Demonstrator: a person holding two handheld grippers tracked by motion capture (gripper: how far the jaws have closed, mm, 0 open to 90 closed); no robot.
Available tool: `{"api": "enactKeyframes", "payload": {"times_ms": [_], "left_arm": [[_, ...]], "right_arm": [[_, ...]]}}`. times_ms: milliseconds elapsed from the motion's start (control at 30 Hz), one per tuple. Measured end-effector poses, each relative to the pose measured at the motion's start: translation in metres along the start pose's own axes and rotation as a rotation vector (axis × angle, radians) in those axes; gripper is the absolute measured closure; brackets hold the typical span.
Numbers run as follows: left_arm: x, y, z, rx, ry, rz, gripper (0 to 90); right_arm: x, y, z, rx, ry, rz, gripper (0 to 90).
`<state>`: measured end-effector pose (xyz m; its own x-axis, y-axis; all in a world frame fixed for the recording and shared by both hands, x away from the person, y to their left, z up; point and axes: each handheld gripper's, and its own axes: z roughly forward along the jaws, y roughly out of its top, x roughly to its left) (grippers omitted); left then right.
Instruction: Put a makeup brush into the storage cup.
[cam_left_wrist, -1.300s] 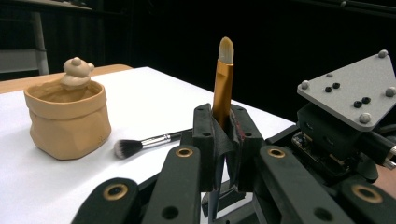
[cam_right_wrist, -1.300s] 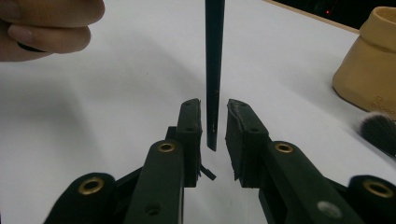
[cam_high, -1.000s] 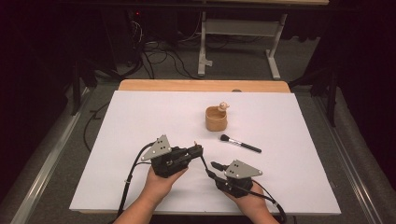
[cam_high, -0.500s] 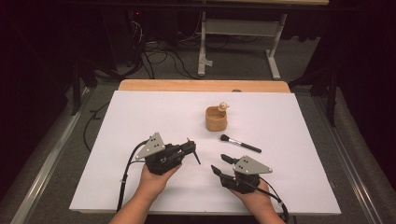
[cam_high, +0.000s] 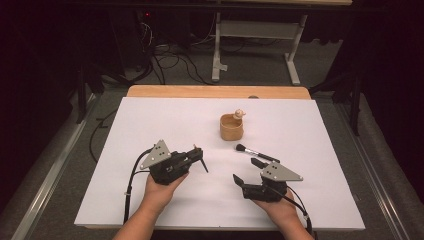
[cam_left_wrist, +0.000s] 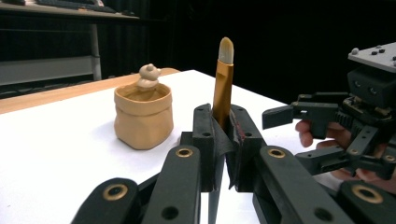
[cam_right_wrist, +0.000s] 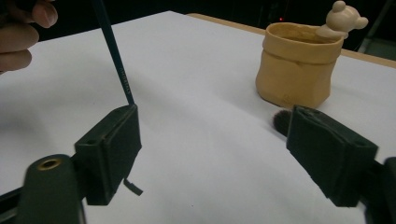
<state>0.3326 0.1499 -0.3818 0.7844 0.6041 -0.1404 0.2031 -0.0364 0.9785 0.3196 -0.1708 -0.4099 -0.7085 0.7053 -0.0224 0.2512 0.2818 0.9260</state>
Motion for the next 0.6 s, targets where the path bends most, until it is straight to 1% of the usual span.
{"api": "enactKeyframes", "payload": {"times_ms": [67,100,233,300,367,400,433,500,600], "left_arm": [[0.001,0.0,-0.001,0.003,0.009,0.0,82.9],[0.002,0.0,-0.002,0.004,0.012,-0.002,82.9],[0.005,0.002,-0.006,-0.005,0.029,-0.004,82.9],[0.006,0.003,-0.007,-0.008,0.035,-0.008,82.9],[0.008,0.003,-0.009,-0.009,0.039,-0.009,82.9],[0.008,0.004,-0.009,-0.009,0.041,-0.008,82.9],[0.009,0.004,-0.01,-0.008,0.047,-0.004,82.9],[0.01,0.006,-0.012,-0.006,0.053,-0.003,82.9],[0.01,0.008,-0.013,-0.011,0.061,-0.005,82.9]], "right_arm": [[-0.004,-0.001,-0.001,0.013,0.009,0.016,15.1],[-0.006,-0.001,-0.002,0.011,0.006,0.014,13.3],[-0.012,-0.001,-0.004,0.004,-0.02,0.033,5.3],[-0.014,-0.001,-0.005,0.0,-0.028,0.032,3.0],[-0.016,0.0,-0.005,-0.008,-0.01,0.059,1.1],[-0.017,0.001,-0.005,-0.011,-0.002,0.061,1.1],[-0.017,0.001,-0.005,-0.019,-0.003,0.056,1.1],[-0.018,0.001,-0.006,-0.009,-0.013,0.038,1.1],[-0.022,0.0,-0.008,0.001,-0.028,0.029,1.1]]}}
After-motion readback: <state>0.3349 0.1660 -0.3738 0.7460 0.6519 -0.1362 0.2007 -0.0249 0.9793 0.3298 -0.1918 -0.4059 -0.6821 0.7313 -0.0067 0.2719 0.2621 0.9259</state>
